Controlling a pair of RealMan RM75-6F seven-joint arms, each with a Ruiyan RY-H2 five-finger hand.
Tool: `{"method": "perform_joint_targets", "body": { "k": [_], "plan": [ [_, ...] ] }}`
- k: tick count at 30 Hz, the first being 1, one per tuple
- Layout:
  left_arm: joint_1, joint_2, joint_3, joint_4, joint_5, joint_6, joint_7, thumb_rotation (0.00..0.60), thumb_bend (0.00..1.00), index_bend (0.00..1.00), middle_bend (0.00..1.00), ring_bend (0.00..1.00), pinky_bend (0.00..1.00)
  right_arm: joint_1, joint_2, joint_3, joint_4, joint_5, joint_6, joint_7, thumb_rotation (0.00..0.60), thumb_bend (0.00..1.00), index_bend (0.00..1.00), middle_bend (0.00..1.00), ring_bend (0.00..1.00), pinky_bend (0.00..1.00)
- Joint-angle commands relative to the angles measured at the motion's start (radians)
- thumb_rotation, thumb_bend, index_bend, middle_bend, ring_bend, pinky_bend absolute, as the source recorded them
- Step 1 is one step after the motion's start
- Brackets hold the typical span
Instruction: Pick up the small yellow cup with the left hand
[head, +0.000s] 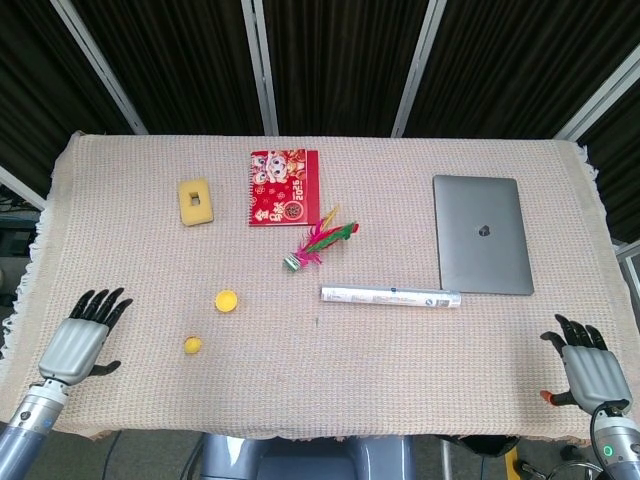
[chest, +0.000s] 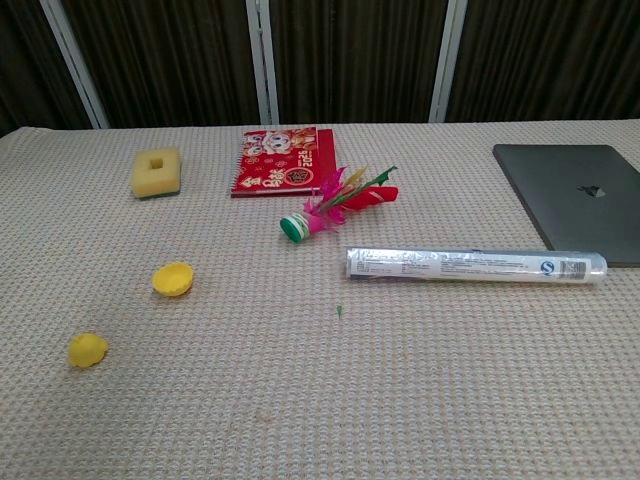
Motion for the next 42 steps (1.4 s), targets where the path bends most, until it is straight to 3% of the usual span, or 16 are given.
{"method": "perform_joint_targets", "body": {
  "k": [1,12,20,32,42],
  "plan": [
    [-0.001,0.001,0.001,-0.001,-0.003,-0.004,-0.002,0.6,0.06,0.1,0.0,0.0,0.0,0.002,-0.002,-0.001,0.003,-0.006,-0.001,-0.012,0.6,0.0,0.23,0.0,0.0,0.0],
    [-0.001,0.002,-0.001,-0.005,-0.008,-0.004,0.007,0.6,0.06,0.1,0.0,0.0,0.0,-0.003,-0.009,-0.002,0.019,-0.041,0.011,0.016,0.6,0.0,0.27,0.0,0.0,0.0],
    [-0.05,-0.013,-0.018,0.008,0.021,-0.041,0.009,0.6,0.09,0.16,0.0,0.0,0.0,-0.01,-0.019,-0.002,0.029,-0.06,0.027,0.019,0.6,0.0,0.35,0.0,0.0,0.0],
    [-0.135,-0.095,-0.055,0.039,-0.053,-0.169,0.083,0.6,0.13,0.17,0.0,0.0,0.0,-0.011,-0.018,-0.002,0.033,-0.068,0.023,0.026,0.6,0.0,0.36,0.0,0.0,0.0],
    [-0.155,-0.158,-0.057,0.008,-0.101,-0.191,0.142,0.6,0.21,0.21,0.0,0.0,0.0,-0.011,-0.016,-0.002,0.034,-0.073,0.02,0.032,0.6,0.0,0.37,0.0,0.0,0.0]
  ]
}}
